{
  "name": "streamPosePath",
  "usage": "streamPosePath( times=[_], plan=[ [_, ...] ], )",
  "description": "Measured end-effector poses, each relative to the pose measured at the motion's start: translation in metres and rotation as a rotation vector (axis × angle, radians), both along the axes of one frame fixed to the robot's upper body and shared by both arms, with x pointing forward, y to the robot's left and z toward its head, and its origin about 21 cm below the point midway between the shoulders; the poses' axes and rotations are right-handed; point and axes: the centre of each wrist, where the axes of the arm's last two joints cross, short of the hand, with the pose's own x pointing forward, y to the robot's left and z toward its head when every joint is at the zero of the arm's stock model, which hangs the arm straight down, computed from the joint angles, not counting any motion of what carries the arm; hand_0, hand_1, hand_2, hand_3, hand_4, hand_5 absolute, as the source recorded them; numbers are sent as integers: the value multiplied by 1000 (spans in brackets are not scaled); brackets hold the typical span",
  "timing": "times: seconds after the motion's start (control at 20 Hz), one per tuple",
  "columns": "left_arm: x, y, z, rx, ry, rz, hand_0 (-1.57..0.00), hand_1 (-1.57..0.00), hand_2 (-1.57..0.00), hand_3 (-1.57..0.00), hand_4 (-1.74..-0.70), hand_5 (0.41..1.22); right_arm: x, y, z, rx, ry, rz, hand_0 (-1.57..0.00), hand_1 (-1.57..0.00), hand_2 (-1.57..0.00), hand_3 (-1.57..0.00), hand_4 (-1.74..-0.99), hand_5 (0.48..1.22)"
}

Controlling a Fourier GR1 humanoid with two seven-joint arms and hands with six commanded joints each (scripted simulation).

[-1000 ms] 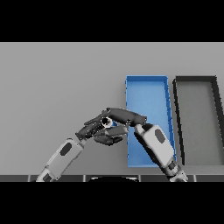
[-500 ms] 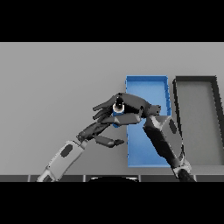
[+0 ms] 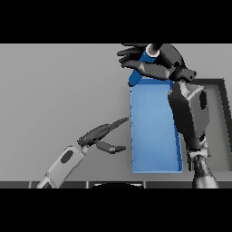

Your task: Pick up the blue pipe and place it into the blue bin.

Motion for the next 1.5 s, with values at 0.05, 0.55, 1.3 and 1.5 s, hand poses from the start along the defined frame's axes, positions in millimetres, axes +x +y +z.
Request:
streamPosePath(
  times=[0.05,0.55,1.3,1.5],
  plan=[
    [-2,0,-1,-1,0,-2,1,1,1,1,-911,490,10,-9,-2,0,28,-54,-1571,-1571,-1571,-1571,-1736,1135],
    [-1,4,-8,10,27,23,1,1,1,1,-888,473,36,-72,-125,-165,442,-375,-1571,-1571,-1571,-1571,-1741,1120],
    [0,3,-2,10,26,29,1,1,1,1,-888,453,16,-83,-257,-543,1047,-436,-534,-477,-456,-367,-1285,1141],
    [-3,2,-3,4,28,25,1,1,1,1,-895,453,10,-82,-252,-739,972,-405,-218,-195,-186,-150,-1165,924]
  ],
)
